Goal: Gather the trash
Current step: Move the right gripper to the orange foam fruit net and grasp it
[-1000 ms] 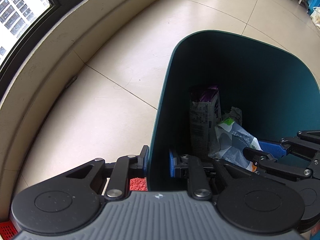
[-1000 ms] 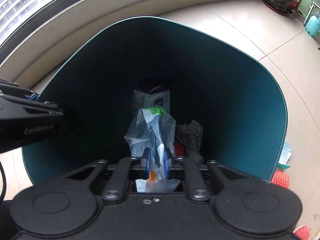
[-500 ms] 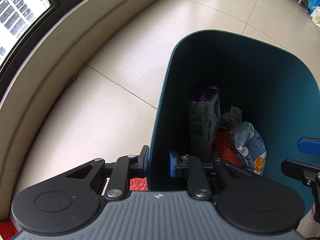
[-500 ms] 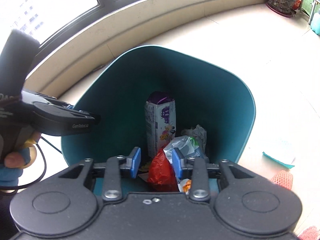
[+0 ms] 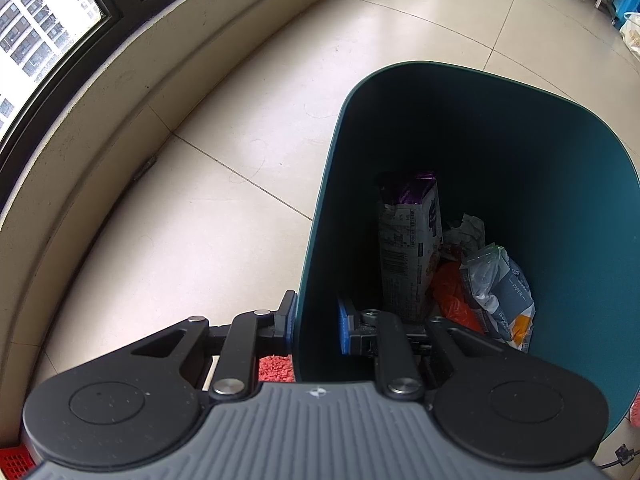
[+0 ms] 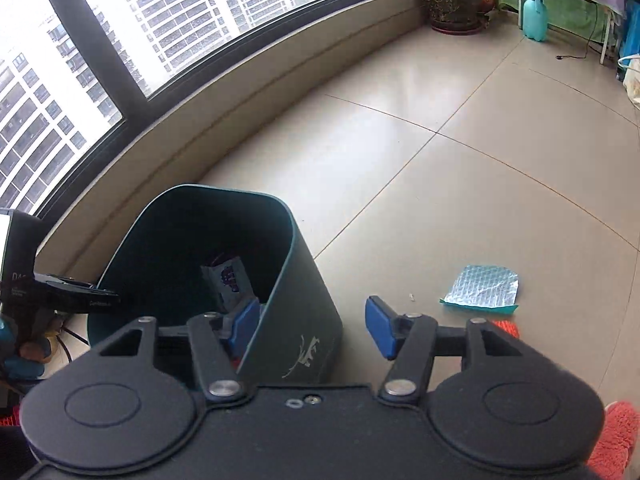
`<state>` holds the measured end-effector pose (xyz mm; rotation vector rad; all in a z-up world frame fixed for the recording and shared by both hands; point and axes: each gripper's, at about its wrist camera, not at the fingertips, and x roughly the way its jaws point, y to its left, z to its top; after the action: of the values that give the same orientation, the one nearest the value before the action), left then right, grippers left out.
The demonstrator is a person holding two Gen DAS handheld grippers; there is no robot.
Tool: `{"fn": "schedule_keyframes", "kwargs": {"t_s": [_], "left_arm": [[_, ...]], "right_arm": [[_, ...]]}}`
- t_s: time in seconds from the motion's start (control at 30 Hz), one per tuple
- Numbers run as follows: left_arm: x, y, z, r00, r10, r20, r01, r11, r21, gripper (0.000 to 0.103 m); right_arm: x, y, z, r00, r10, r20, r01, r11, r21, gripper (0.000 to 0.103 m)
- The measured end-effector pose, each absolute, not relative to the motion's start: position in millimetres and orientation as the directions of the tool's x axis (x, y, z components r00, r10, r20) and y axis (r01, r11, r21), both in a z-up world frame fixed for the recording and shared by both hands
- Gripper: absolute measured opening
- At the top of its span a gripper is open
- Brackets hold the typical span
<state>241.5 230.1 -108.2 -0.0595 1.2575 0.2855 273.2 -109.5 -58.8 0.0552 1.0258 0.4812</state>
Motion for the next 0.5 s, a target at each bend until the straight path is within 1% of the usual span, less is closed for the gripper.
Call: {"fn": "schedule_keyframes", "kwargs": {"t_s": [0.07,0.13,0.27,0.33,0.37,0.4,0.5], "left_arm": [[241.4,230.3,-108.5,0.278,0.179,-0.944,-0.245,0.963,0.110,0.019],[242.1,230.3,-109.5,0.271,0.184,-0.945,-0.247,0.962,0.116,0.020],[241.8,230.5,-112.6,0.260,0.187,-0.947,-0.253,0.960,0.120,0.020],[240.9,231.7,-113.2,0.257,0.183,-0.949,-0.257,0.959,0.115,0.020],[241.1,231.7,-113.4,0.256,0.189,-0.948,-0.259,0.958,0.121,0.020],[241.0,232.3,-113.3,0.257,0.190,-0.948,-0.261,0.958,0.121,0.020],[241.3,234.7,-114.7,0.248,0.177,-0.953,-0.270,0.957,0.108,0.020]], "right_arm": [[281.1,-127.1,-71.9,0.418,0.388,-0.822,-0.304,0.912,0.276,0.058],[289.0,-142.0,-87.7,0.422,0.352,-0.836,-0.253,0.931,0.264,0.063],[305.2,-174.2,-121.9,0.406,0.283,-0.869,-0.159,0.958,0.238,0.066],[312.1,-188.4,-141.1,0.400,0.250,-0.882,-0.130,0.968,0.216,0.075],[315.4,-194.6,-150.5,0.396,0.241,-0.886,-0.117,0.970,0.212,0.076],[319.5,-200.7,-162.3,0.388,0.228,-0.893,-0.109,0.973,0.201,0.081],[332.9,-218.6,-203.6,0.335,0.179,-0.925,-0.058,0.984,0.170,0.084]]}}
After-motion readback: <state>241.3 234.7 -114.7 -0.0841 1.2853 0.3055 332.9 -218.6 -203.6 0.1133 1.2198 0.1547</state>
